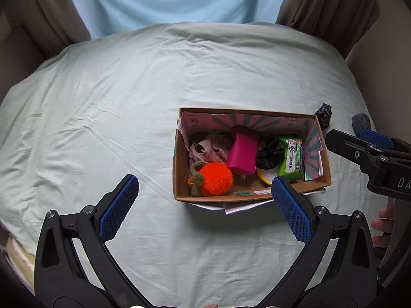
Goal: Organize soft objects
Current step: 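Lift both open tools up away from the box, then grasp the black patterned scrunchie with the left tool while the right tool grasps the grey fuzzy slipper, then carry the scrunchie into the box with the left tool while the right tool drops the slipper in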
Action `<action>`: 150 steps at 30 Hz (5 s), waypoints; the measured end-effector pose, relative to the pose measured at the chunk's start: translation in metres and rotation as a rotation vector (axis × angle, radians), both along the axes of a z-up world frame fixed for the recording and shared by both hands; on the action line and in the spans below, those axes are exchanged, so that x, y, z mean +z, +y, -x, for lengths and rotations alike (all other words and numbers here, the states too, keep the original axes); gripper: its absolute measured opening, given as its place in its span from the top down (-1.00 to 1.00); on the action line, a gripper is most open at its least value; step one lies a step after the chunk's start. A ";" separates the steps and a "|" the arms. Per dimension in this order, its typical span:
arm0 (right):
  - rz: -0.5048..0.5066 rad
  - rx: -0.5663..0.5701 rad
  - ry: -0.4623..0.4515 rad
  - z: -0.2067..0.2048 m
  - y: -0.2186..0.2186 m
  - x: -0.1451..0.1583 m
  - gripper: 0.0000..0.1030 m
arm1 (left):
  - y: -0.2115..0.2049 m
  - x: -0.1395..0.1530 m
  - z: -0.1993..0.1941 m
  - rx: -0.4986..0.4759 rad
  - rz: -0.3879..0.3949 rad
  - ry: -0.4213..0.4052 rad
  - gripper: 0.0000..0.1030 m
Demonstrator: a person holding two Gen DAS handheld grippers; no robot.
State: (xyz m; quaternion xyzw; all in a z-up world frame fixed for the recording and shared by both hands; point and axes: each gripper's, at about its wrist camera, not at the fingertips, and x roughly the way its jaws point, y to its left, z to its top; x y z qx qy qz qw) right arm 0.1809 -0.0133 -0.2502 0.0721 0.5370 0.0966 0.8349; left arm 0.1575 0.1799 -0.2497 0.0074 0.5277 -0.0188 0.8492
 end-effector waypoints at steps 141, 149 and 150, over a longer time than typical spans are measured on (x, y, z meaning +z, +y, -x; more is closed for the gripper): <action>0.080 -0.278 -0.212 0.009 -0.356 0.030 -0.18 | -0.340 0.004 -0.075 -0.093 0.156 -0.102 0.09; 0.069 -0.245 -0.257 0.046 -0.283 0.095 -0.18 | -0.267 0.062 -0.031 -0.048 0.175 -0.156 0.09; 0.065 -0.238 -0.262 0.050 -0.273 0.099 -0.18 | -0.255 0.067 -0.026 -0.043 0.175 -0.162 0.09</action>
